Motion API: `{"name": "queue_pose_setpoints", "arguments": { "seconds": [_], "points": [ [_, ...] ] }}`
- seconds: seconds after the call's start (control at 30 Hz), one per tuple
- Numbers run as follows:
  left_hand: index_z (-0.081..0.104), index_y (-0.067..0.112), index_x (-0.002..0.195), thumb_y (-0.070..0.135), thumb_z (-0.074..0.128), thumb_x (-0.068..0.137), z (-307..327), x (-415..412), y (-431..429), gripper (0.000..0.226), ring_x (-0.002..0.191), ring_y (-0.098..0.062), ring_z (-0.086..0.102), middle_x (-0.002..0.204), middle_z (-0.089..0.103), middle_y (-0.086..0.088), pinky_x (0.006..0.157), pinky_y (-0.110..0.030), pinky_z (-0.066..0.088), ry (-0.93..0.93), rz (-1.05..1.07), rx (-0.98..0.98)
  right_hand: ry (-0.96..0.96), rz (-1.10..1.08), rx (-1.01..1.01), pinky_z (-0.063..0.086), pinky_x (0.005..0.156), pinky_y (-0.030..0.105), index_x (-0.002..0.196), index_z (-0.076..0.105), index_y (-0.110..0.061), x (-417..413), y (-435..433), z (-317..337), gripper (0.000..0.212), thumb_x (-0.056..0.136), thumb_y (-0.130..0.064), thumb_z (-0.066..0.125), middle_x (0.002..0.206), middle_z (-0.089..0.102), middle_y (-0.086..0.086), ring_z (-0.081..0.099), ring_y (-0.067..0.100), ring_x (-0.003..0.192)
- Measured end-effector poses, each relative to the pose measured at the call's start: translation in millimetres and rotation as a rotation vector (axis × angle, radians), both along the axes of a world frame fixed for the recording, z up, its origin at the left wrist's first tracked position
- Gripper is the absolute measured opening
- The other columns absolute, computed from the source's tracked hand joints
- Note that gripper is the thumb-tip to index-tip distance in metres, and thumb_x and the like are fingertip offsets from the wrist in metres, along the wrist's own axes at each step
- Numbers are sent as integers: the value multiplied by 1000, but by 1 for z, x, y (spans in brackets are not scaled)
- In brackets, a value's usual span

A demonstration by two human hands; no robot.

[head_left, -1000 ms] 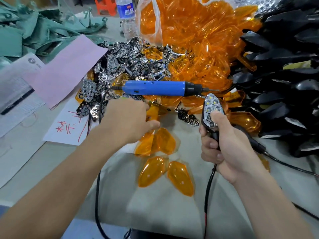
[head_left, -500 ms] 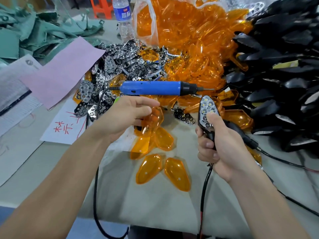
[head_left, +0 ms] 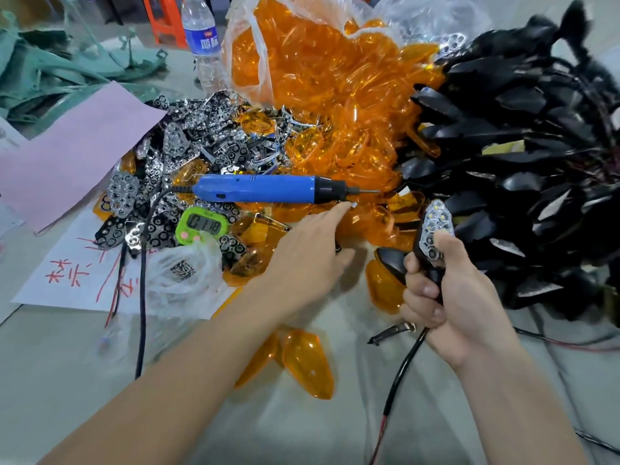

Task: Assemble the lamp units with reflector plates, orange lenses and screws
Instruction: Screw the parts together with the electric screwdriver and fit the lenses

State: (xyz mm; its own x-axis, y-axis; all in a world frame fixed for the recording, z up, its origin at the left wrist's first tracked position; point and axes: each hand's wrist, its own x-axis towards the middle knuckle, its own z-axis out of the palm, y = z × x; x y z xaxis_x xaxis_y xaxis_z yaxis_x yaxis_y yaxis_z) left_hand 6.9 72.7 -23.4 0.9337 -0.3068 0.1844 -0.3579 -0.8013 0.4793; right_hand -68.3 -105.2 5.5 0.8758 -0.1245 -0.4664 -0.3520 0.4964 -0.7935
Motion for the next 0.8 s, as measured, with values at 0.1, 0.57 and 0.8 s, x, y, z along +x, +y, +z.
{"name": "queue_pose_setpoints", "arguments": {
  "seconds": [0.1, 0.57, 0.8],
  "points": [
    [53, 28, 147, 24, 73, 94, 2, 17, -12, 57, 113, -17, 64, 128, 65, 7, 96, -36, 52, -25, 80, 30, -3, -3, 5, 15, 36, 23, 78, 54, -8, 0, -6, 4, 51, 101, -53, 48, 55, 27, 0, 17, 10, 37],
    [82, 36, 103, 4, 67, 91, 34, 38, 48, 36, 89, -4, 74, 88, 79, 19, 89, -30, 60, 545, -45, -163, -34, -1, 14, 13, 39, 24, 74, 56, -8, 0, -14, 8, 51, 101, -51, 49, 56, 26, 2, 17, 11, 38],
    [79, 34, 99, 25, 78, 86, 34, 29, 19, 16, 79, 1, 61, 80, 70, 17, 73, -18, 46, -35, 112, -191, -37, 6, 2, 13, 40, 24, 75, 56, -8, 5, -7, 12, 51, 102, -51, 47, 55, 27, 2, 17, 11, 38]
  ]
}}
